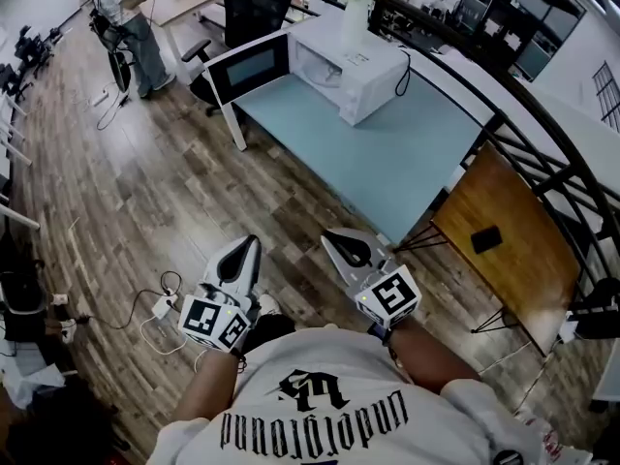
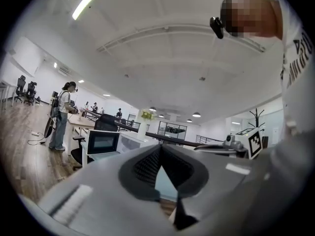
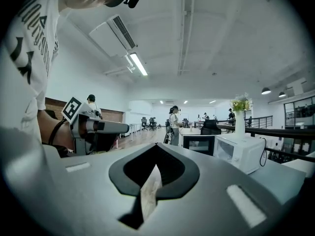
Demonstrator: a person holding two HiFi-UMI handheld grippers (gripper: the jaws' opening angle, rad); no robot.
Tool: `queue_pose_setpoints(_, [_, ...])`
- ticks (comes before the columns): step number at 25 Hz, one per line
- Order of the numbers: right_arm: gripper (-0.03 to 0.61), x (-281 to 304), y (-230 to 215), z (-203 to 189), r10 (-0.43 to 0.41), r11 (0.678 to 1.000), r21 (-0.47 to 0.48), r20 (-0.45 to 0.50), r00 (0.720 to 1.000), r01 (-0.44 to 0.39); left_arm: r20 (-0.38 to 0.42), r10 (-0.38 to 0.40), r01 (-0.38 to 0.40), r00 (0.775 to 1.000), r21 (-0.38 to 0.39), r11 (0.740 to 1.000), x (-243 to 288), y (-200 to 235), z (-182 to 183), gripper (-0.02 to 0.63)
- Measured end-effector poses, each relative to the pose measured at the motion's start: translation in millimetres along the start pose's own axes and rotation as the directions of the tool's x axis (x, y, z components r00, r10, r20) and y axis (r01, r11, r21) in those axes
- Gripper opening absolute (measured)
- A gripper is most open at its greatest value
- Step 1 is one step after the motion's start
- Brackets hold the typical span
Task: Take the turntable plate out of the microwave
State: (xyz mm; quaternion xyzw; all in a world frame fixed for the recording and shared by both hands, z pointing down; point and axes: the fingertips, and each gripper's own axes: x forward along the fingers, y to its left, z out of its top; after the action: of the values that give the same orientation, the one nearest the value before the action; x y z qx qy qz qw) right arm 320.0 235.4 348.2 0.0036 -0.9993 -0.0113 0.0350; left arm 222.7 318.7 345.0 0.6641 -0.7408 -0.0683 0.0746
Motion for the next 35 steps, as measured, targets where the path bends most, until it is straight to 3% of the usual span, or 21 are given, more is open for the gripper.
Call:
queue_pose_setpoints(7, [0.000, 79.6, -4.5, 8.8, -0.021, 0.999, -0.031, -0.008, 1.000, 0.021, -0.001, -0.038, 0.038, 0.999, 0.007, 0.999, 4.6, 80.1, 20.5, 0.049])
queue_pose_setpoints(13, [0.000, 138.0, -5.9, 19.8, -0.057, 0.998, -0.032, -0.020, 0.998, 0.057, -0.001, -0.074, 0.074, 0.997, -0.038, 0.997, 11.3, 144.0, 39.2, 0.049])
queue_pose_setpoints(18, [0.000, 164.2, -18.4, 18.0, -0.089, 0.996, -0.031, -0.035, 0.995, 0.087, -0.022, -0.101, 0.100, 0.995, -0.039, 0.994, 29.2, 169.1, 40.0, 0.049])
queue_pose_setpoints(23, [0.000, 192.9, -46.4, 6.6, -0.086, 0.996, -0.005, -0.041, 0.995, 0.086, -0.017, -0.105, 0.103, 0.994, -0.077, 0.992, 56.6, 194.8, 38.1, 0.049])
queue_pose_setpoints(27, [0.000, 216.9, -82.0, 5.3, -0.078, 0.997, -0.002, -0.042, 0.996, 0.078, -0.034, -0.090, 0.090, 0.995, 0.000, 0.996, 86.9, 208.7, 42.5, 0.049])
queue_pose_setpoints(35, [0.000, 245.0, -170.9, 0.2, -0.072, 0.997, 0.006, -0.037, 0.997, 0.072, -0.048, -0.089, 0.089, 0.995, 0.010, 0.996, 181.4, 223.2, 45.5, 0.049])
